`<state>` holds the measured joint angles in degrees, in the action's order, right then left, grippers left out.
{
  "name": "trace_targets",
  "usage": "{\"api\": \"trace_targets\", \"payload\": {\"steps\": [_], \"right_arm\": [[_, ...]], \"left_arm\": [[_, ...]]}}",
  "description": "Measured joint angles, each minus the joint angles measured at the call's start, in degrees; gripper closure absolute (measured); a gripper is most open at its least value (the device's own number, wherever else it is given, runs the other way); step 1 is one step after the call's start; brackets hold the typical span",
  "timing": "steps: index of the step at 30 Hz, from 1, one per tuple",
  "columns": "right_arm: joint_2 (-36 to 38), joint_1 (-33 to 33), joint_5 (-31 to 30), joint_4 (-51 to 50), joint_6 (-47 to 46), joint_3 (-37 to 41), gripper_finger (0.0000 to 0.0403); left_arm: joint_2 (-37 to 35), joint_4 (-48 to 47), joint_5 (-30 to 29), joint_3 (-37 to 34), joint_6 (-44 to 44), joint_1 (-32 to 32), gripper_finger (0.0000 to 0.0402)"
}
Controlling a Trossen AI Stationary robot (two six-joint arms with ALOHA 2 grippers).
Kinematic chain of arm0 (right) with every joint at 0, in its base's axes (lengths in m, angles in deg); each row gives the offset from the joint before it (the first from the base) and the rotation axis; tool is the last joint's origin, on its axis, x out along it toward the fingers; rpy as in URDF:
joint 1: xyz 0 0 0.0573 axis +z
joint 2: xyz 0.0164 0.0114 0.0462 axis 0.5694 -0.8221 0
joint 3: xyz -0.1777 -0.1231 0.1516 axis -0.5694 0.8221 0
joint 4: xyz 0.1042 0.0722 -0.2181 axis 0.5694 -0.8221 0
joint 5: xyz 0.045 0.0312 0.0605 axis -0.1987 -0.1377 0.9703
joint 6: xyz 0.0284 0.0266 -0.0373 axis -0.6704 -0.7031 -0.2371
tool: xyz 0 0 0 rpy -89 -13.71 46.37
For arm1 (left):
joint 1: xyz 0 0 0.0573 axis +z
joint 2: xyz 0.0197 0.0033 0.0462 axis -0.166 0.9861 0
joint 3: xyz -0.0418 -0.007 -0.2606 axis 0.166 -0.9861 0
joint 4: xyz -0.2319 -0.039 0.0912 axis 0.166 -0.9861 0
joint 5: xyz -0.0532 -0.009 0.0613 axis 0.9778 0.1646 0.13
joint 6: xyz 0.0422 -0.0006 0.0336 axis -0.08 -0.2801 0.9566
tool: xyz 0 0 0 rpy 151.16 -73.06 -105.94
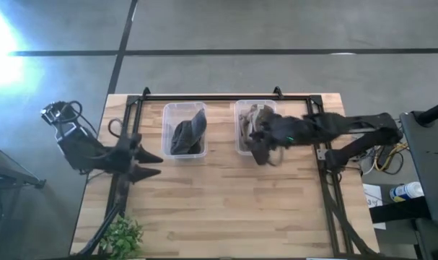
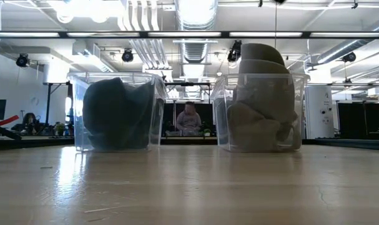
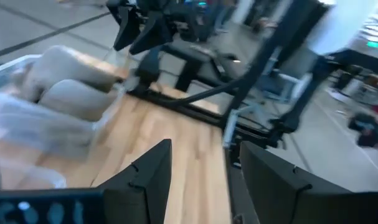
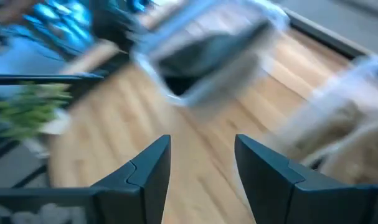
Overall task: Pick & Place hat
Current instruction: Return to Home Position
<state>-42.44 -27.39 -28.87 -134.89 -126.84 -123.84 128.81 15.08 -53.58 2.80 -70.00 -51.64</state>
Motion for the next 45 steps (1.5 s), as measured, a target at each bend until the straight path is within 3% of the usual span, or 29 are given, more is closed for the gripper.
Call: {"api": "trace_targets", "payload": {"steps": [6,11,14,18,21,28,35,39,45], "right_arm": [[4.8,13.4,-15.5,1.3,1.9,1.7,0.0232],[4.6,24.3,-30.0,1.4,-1.8,3.6,0.0232],[2.9,27.7,-32.3,1.3,-6.5,4.5,0.0232],[1.1,29.2,-32.5,1.0,-11.7,5.2,0.0232],[1.1,29.4,-33.3,0.6,-14.4,5.6,0.0232],[5.6,30.2,-36.7,-5.2,-21.0,8.4,0.0232],[9.5,32.5,-44.0,-2.3,-28.0,17.9,0.0232],[10.8,32.6,-42.6,8.3,-29.6,26.0,0.0232],[14.3,32.6,-38.5,31.7,-21.0,36.8,0.0232]], "left_arm": [[-3.6,13.9,9.4,-7.1,11.4,1.4,0.0218],[-3.4,38.7,16.2,-19.7,16.4,5.3,0.0218],[-0.8,55.4,22.2,-28.7,15.6,9.2,0.0218],[-0.5,65.1,28.1,-34.8,12.5,15.4,0.0218],[-4.0,61.0,29.9,-35.6,12.3,21.4,0.0218],[-16.4,34.1,40.3,-31.8,11.4,37.5,0.0218],[-26.0,29.3,43.4,-34.5,11.0,40.5,0.0218],[-30.1,29.9,43.8,-38.6,9.5,40.5,0.0218],[-36.7,28.2,43.7,-43.5,6.8,40.5,0.0218]]}}
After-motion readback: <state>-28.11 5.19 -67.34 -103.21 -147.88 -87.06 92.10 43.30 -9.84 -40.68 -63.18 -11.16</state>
